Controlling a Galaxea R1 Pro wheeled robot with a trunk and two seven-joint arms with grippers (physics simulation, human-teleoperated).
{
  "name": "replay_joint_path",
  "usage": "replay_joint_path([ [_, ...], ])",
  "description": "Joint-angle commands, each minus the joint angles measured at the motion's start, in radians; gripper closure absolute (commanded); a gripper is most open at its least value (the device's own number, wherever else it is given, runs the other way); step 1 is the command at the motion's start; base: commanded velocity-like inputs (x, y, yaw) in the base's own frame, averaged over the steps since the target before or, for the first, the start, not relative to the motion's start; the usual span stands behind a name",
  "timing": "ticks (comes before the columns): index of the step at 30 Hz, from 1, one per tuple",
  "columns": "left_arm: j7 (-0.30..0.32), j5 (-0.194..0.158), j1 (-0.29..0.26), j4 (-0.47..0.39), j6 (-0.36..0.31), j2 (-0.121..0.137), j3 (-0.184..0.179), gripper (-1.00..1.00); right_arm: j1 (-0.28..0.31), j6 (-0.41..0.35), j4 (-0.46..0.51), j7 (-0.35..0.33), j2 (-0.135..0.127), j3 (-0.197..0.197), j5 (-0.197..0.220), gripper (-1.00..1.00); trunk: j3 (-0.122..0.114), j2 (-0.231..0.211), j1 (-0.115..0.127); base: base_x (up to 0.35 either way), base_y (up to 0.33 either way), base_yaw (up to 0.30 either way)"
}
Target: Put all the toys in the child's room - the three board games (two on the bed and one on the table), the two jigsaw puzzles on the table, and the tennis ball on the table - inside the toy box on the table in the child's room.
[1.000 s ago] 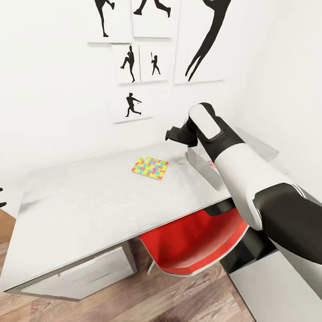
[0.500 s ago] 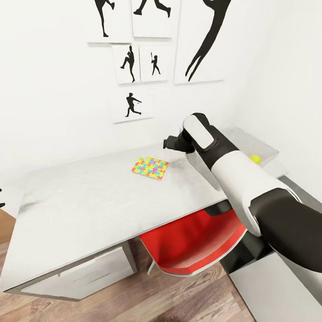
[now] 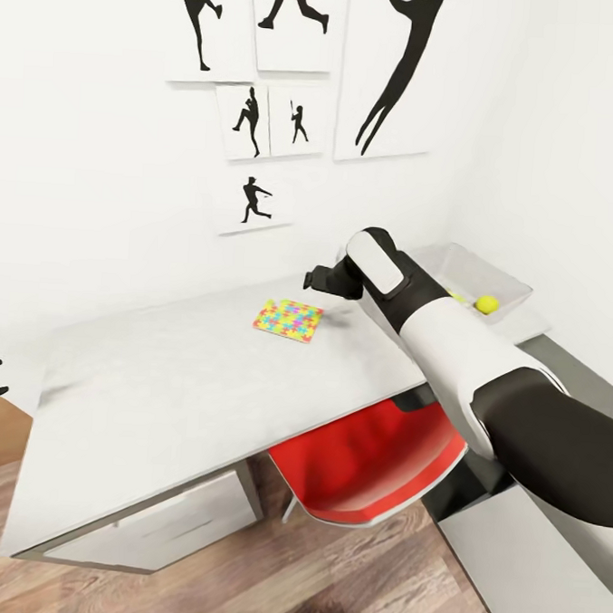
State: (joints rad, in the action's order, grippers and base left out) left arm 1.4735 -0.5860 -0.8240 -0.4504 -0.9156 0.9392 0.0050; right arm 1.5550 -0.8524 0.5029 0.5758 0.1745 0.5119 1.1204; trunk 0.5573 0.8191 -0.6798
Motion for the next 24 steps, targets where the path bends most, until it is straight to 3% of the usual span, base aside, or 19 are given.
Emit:
replay_joint_path([
  [1, 0.004, 0.000, -0.001, 0.000, -0.011, 0.001, 0.000, -1.00, 0.001, 0.002, 0.000, 0.008, 0.000, 0.003, 0.009, -1.00, 0.001, 0.001, 0.000, 0.014, 0.101, 0.000],
  [24, 0.003, -0.002, 0.000, 0.002, -0.011, 0.006, 0.000, -1.00, -0.001, 0.024, 0.000, 0.007, 0.000, 0.005, 0.009, -1.00, 0.001, 0.001, 0.000, 0.013, 0.062, 0.000],
])
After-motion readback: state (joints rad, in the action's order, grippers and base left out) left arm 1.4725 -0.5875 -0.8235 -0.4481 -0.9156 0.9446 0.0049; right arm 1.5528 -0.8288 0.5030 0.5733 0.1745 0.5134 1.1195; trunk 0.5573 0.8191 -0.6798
